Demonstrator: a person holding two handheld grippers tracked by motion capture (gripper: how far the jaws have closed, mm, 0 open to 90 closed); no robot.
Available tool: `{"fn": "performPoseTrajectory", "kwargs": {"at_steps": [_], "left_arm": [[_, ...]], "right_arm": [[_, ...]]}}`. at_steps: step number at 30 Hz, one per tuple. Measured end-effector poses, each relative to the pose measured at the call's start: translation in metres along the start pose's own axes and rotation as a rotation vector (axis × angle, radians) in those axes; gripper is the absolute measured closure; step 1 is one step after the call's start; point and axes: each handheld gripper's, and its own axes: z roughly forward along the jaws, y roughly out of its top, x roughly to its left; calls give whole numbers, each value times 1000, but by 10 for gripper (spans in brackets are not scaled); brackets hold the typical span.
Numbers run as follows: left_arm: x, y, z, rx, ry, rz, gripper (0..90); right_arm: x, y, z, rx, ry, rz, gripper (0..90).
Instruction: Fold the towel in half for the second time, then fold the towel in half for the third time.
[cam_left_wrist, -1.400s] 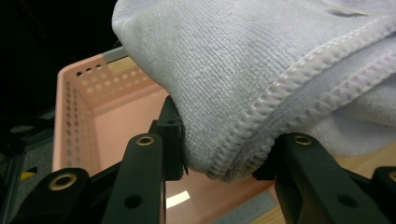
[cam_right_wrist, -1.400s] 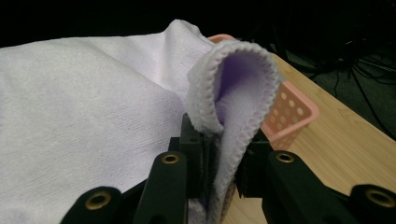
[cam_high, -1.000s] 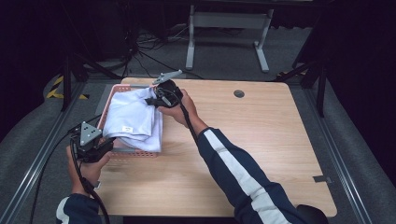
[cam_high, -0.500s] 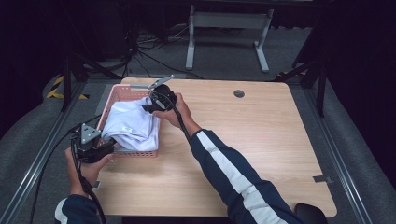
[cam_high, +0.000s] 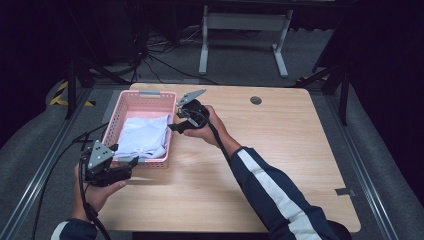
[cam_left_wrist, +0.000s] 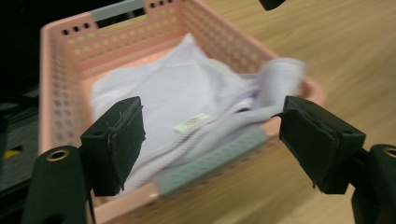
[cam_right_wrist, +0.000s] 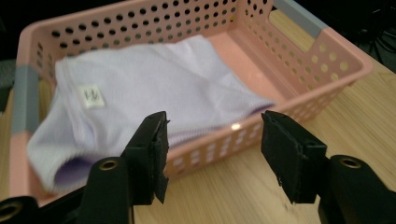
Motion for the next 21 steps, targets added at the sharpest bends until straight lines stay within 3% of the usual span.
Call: {"fn": "performPoseTrajectory", "kwargs": {"at_steps": [3,4,5,8,9,13,14,16,18,21], "left_arm": [[-19,2,1,-8,-68,20,223],[-27,3,1,-8,-76,25,222],[-27,3,1,-8,-76,25,220],[-52,6,3,-3,-142,79,219],[-52,6,3,-3,-142,79,221],[-75,4,9,24,-194,131,220],[-80,4,10,29,-192,150,220],[-88,3,14,39,-220,158,220],[-96,2,19,55,-252,191,219],[-106,0,29,88,-269,220,217]], "right_arm": [[3,-18,-21,22,-6,-22,400],[4,-24,-27,25,-11,-17,391],[4,-24,-27,25,-11,-17,391],[5,-53,-62,34,-35,-37,384],[5,-53,-62,34,-35,-37,384],[3,-88,-102,53,-77,-56,380],[3,-88,-102,53,-77,-56,380],[2,-101,-117,58,-90,-56,375],[0,-116,-132,66,-116,-54,374],[-2,-137,-148,82,-153,-54,363]]}}
